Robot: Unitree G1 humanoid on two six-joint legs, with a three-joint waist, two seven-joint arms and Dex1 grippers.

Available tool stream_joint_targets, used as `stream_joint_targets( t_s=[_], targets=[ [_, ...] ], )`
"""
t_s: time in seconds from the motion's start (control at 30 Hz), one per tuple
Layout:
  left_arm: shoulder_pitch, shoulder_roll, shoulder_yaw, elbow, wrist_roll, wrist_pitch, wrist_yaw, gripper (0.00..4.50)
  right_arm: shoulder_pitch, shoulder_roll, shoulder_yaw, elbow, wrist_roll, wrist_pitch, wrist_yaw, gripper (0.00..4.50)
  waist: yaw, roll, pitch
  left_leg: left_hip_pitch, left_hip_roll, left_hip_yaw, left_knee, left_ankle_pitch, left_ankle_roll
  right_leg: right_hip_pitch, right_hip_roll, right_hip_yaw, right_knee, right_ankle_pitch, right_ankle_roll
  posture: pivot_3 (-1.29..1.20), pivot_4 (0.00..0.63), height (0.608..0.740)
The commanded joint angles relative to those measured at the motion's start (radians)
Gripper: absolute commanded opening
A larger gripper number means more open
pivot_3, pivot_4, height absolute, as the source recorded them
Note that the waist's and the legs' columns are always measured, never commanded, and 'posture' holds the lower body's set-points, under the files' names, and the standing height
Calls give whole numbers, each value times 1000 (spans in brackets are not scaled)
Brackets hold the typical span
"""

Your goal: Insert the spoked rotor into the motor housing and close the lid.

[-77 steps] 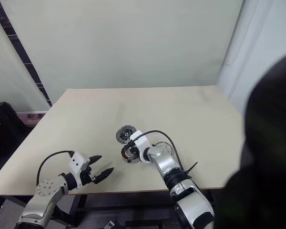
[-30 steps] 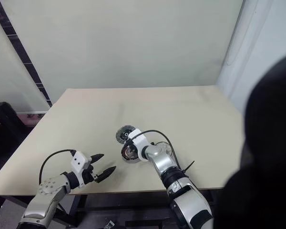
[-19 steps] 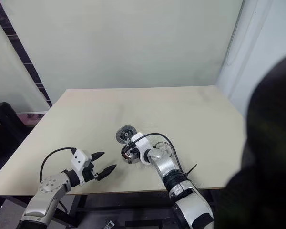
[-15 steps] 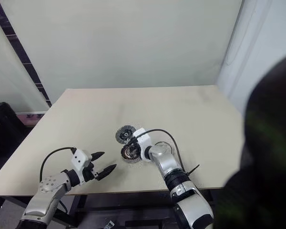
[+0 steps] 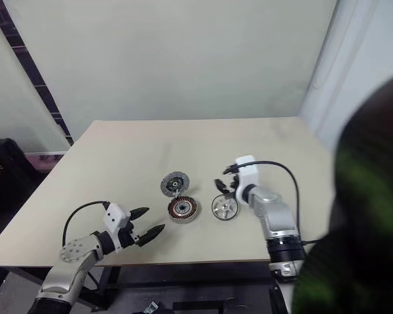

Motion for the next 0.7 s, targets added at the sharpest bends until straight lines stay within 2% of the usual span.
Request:
stream_joint_targets(
  t_s=[0.03, 0.33, 0.7],
  targets=[
    [-32, -5, -6, 4, -1, -25, -8, 4500, 9, -19, -70, -35, 47, 52, -37, 4471, -2, 0, 0, 0, 0, 0, 0, 0, 0, 0, 0, 0, 0, 0, -1, 0, 0, 740],
    [-47, -6, -16, 19, 1, -34, -17, 4500, 26, 1, -188, 68, 178, 144, -38, 4471, -2, 0, 0, 0, 0, 2, 1, 0, 0, 0, 0, 1, 0, -1, -1, 0, 0, 740],
    [-42, 8, -10, 5, 0, -26, -18, 4500, 32, 45, -217, 167, 294, 213, -21, 4471, -2, 1, 0, 0, 0, 2, 1, 0, 0, 0, 0, 2, 0, 0, 0, 0, 0, 740]
  ],
)
